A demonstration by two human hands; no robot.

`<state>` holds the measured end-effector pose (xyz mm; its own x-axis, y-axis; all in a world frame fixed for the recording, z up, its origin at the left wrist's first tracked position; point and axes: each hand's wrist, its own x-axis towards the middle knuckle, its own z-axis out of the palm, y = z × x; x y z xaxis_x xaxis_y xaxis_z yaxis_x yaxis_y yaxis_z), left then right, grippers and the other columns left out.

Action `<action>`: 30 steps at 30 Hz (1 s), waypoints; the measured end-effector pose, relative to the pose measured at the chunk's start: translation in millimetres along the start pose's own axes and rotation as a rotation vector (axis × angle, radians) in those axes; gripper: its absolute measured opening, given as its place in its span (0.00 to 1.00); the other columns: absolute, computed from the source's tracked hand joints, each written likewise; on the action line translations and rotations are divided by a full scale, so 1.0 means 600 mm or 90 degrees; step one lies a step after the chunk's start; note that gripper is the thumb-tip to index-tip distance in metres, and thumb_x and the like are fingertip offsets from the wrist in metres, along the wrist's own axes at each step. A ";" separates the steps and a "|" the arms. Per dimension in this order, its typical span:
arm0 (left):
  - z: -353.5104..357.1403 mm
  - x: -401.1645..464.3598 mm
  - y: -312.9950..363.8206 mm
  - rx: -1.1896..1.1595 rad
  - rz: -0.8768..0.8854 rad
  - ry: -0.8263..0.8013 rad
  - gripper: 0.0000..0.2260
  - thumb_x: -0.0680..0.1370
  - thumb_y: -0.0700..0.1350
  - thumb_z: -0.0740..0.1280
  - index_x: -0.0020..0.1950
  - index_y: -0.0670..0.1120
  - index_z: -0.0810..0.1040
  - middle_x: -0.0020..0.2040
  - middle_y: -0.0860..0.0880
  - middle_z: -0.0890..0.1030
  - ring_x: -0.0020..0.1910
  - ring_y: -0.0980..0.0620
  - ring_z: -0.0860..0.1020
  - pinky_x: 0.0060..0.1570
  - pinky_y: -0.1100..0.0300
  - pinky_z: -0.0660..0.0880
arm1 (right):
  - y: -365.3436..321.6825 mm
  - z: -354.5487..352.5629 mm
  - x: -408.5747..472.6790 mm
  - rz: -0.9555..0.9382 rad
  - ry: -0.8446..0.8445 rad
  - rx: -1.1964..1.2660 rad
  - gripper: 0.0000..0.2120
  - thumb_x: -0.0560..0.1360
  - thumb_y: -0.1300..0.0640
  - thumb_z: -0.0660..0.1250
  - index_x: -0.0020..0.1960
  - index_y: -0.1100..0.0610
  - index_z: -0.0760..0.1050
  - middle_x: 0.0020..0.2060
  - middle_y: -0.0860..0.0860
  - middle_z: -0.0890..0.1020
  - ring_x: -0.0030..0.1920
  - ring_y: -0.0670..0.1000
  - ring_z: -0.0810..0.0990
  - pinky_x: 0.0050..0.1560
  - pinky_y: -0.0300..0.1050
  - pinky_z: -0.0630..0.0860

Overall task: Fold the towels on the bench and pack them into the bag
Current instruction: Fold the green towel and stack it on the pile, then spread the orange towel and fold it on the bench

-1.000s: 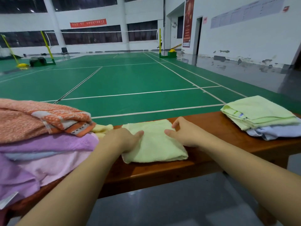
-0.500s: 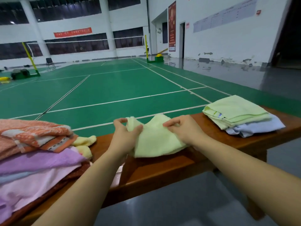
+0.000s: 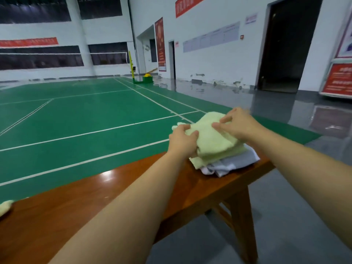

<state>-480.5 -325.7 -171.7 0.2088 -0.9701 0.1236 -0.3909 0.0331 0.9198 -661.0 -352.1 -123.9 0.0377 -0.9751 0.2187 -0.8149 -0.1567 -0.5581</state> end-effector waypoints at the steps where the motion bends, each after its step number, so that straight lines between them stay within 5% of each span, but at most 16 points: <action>1: 0.022 0.006 -0.011 0.097 -0.034 -0.023 0.21 0.79 0.55 0.66 0.71 0.53 0.72 0.71 0.39 0.69 0.64 0.39 0.76 0.67 0.47 0.73 | 0.022 0.015 0.008 0.018 -0.038 -0.063 0.35 0.71 0.26 0.63 0.56 0.56 0.85 0.64 0.54 0.79 0.63 0.58 0.77 0.63 0.53 0.73; 5: 0.064 -0.005 -0.053 0.259 0.012 -0.086 0.25 0.85 0.60 0.52 0.80 0.54 0.59 0.82 0.42 0.47 0.81 0.41 0.51 0.78 0.49 0.51 | 0.106 0.093 0.011 0.005 -0.085 -0.058 0.32 0.80 0.32 0.53 0.75 0.51 0.69 0.76 0.54 0.68 0.73 0.58 0.68 0.72 0.57 0.64; 12: 0.060 -0.018 -0.065 0.290 0.096 -0.150 0.25 0.87 0.55 0.47 0.83 0.49 0.52 0.83 0.44 0.47 0.82 0.43 0.43 0.80 0.45 0.44 | 0.124 0.101 0.014 -0.002 -0.062 -0.084 0.35 0.79 0.29 0.49 0.79 0.48 0.62 0.79 0.50 0.63 0.76 0.56 0.64 0.74 0.62 0.61; 19: -0.040 -0.014 -0.100 0.482 0.073 -0.057 0.40 0.73 0.71 0.32 0.83 0.58 0.49 0.83 0.46 0.41 0.81 0.42 0.38 0.79 0.41 0.44 | 0.039 0.094 -0.017 -0.191 0.124 -0.202 0.34 0.80 0.32 0.45 0.80 0.48 0.61 0.80 0.48 0.61 0.80 0.50 0.57 0.79 0.54 0.51; 23: -0.148 -0.065 -0.107 0.520 0.072 0.049 0.29 0.84 0.64 0.44 0.83 0.56 0.48 0.83 0.48 0.40 0.82 0.46 0.40 0.79 0.45 0.41 | -0.064 0.133 -0.045 -0.335 0.082 -0.209 0.35 0.80 0.32 0.44 0.80 0.48 0.60 0.80 0.47 0.61 0.80 0.49 0.57 0.79 0.51 0.51; 30: -0.391 -0.165 -0.151 0.671 0.017 0.160 0.29 0.84 0.64 0.44 0.83 0.57 0.46 0.83 0.48 0.40 0.82 0.48 0.39 0.79 0.45 0.41 | -0.266 0.240 -0.095 -0.485 0.007 -0.168 0.30 0.83 0.36 0.52 0.80 0.49 0.60 0.80 0.47 0.61 0.79 0.49 0.59 0.79 0.49 0.53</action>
<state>-255.4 -176.1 -180.2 0.3200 -0.8910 0.3220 -0.9466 -0.2865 0.1479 -449.9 -294.1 -162.3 0.6328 -0.6139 0.4719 -0.6780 -0.7337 -0.0453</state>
